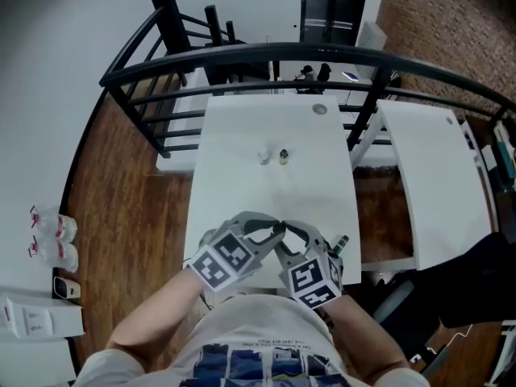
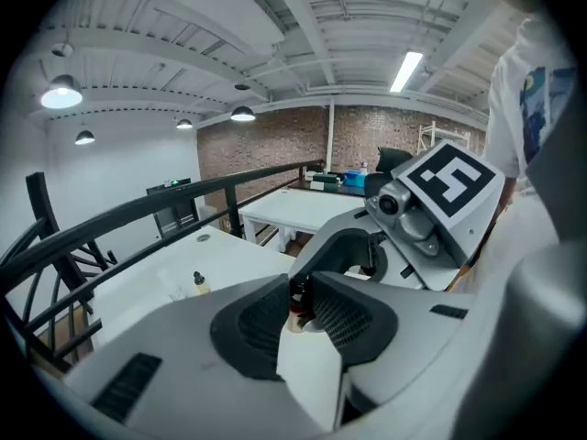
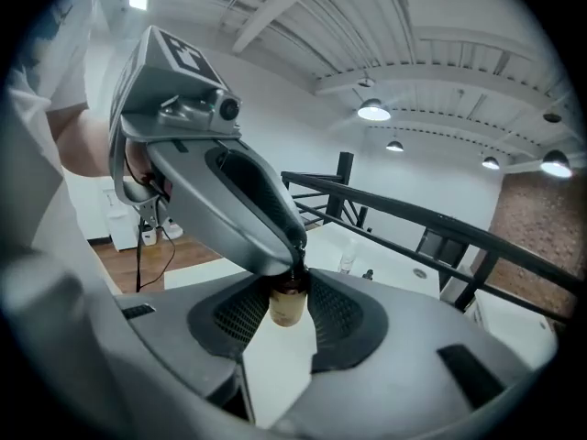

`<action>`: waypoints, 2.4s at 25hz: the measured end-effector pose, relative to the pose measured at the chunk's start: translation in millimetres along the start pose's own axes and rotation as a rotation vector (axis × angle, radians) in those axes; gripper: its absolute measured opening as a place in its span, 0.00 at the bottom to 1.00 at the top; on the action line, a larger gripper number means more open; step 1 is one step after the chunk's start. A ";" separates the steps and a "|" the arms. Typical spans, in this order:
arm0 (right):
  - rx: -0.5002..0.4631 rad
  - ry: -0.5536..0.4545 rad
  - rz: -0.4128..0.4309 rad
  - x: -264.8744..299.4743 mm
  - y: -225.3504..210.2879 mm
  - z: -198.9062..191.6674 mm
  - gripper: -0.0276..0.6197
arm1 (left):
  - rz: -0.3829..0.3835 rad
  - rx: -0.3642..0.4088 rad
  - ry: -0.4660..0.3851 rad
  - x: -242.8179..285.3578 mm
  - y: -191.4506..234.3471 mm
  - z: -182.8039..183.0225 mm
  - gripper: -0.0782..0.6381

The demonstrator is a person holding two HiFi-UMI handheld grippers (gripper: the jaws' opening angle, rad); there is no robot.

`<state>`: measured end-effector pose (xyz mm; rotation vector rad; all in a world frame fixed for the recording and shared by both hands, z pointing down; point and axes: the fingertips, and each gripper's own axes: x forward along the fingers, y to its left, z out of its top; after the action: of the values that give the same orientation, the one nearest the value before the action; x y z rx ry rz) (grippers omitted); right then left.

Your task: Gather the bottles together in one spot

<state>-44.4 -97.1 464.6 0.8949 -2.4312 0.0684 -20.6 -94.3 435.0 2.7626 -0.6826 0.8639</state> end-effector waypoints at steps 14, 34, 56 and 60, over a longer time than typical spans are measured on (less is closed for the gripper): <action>0.017 0.045 0.015 -6.4 -23.4 -40.4 0.27 | 0.074 0.019 0.082 47.5 -12.3 -3.4 0.22; 0.268 -0.010 0.023 -73.7 -79.0 -108.0 0.43 | 0.407 -0.237 0.083 78.3 157.6 -43.3 0.22; 0.393 0.115 -0.062 -91.3 -128.0 -171.1 0.44 | 0.451 -0.335 0.144 171.6 251.5 -116.0 0.22; 0.397 0.121 -0.065 -90.1 -131.4 -174.4 0.44 | 0.445 -0.338 0.140 173.9 252.6 -118.1 0.22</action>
<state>175.8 -107.0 549.7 1.1026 -2.3112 0.5813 -72.0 -348.2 637.3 2.2622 -1.3083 0.9060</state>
